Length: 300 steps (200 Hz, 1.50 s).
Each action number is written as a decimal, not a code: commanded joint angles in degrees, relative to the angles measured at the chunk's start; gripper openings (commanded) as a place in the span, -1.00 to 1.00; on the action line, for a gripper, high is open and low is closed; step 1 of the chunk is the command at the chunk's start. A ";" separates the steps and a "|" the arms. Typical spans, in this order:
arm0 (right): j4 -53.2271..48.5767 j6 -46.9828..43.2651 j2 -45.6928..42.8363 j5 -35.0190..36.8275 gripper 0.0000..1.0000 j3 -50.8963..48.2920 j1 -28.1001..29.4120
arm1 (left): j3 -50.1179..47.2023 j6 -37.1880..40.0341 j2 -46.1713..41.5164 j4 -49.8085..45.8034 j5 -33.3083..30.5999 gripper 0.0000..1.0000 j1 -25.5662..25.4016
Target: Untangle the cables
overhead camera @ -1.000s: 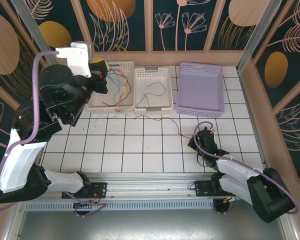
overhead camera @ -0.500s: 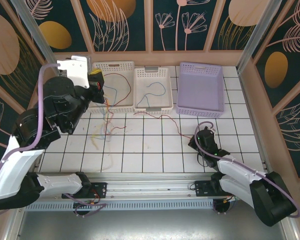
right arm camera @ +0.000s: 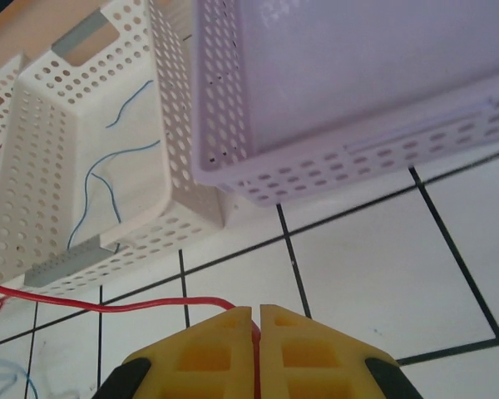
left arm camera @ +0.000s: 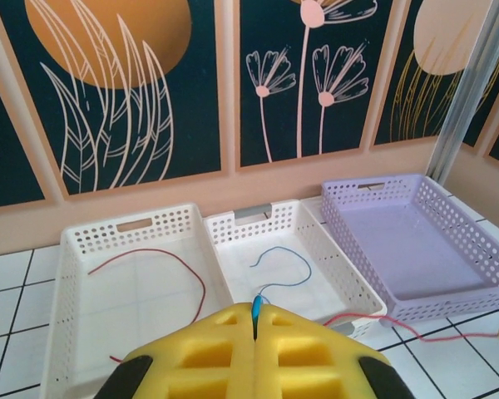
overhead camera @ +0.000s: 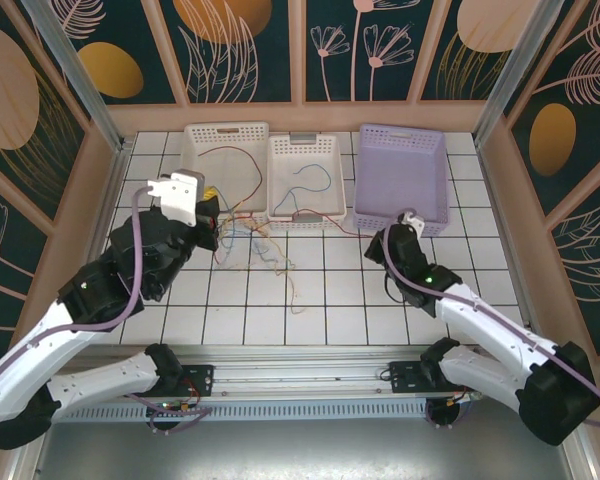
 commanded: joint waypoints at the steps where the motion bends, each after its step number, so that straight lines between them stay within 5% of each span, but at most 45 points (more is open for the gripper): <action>1: -5.49 -3.00 1.50 8.34 -1.00 6.66 2.70 | -4.59 4.00 -2.81 8.33 -0.08 -1.00 0.26; 73: -11.99 -9.63 9.64 17.87 -1.00 24.98 7.59 | -30.78 6.27 -16.80 22.09 0.29 -1.00 0.26; 213: -16.15 -26.38 44.47 21.68 -1.00 61.87 11.17 | -35.14 3.54 -17.61 25.17 -4.12 -1.00 0.26; 300: -27.39 -35.34 70.98 27.38 -1.00 93.55 15.29 | -35.79 3.91 -18.37 25.54 -4.81 -1.00 0.39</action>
